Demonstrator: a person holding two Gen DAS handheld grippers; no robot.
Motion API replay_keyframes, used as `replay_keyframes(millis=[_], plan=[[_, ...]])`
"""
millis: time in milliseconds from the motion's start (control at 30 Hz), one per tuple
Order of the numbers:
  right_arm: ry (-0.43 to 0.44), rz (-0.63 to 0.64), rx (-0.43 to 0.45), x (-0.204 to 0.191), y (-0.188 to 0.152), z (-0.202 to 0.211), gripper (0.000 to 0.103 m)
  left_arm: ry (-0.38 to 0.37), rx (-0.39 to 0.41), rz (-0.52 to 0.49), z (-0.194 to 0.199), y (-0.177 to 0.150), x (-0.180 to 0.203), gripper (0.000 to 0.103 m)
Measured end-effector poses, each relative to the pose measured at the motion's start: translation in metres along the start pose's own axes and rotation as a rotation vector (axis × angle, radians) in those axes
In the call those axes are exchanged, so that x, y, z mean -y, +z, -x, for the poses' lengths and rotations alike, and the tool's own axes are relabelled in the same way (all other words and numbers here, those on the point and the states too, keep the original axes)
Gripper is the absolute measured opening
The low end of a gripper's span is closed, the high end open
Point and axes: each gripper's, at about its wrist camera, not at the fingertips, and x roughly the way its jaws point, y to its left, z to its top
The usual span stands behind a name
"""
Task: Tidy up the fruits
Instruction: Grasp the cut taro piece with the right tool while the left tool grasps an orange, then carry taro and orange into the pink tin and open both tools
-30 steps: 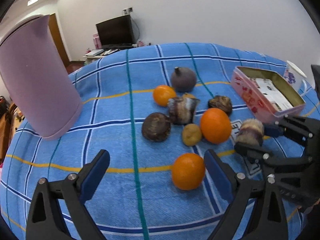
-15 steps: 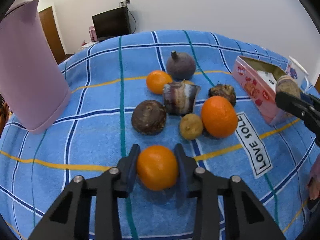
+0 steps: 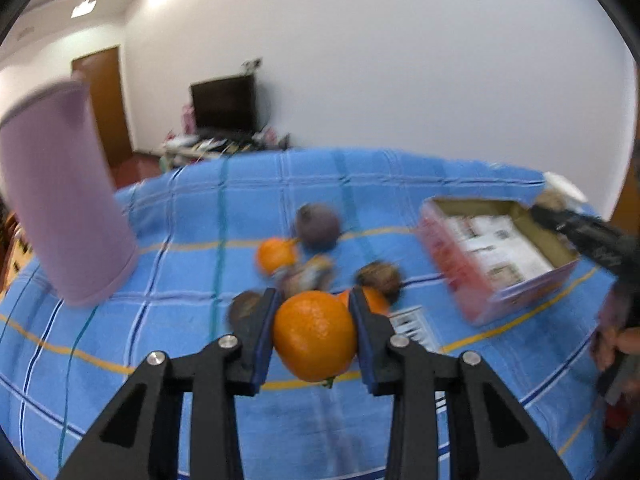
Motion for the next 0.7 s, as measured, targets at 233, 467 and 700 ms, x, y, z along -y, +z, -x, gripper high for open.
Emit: replay_keyframes(millis=[233,467,700], plan=[[-0.039,-0.054,-0.075,0.049,-0.011,-0.013,0.043,-0.104,0.031,-0.082,-0.007,0.028,0.066,0.038],[-0.058,-0.012,-0.121,0.049,-0.014,-0.020,0.043,-0.202,-0.048,-0.078,-0.049,0.037,0.130,0.038],[-0.054,-0.007,-0.172,0.050,-0.019,-0.028,0.043,-0.221,-0.117,-0.068,-0.079,0.029,0.151,0.038]])
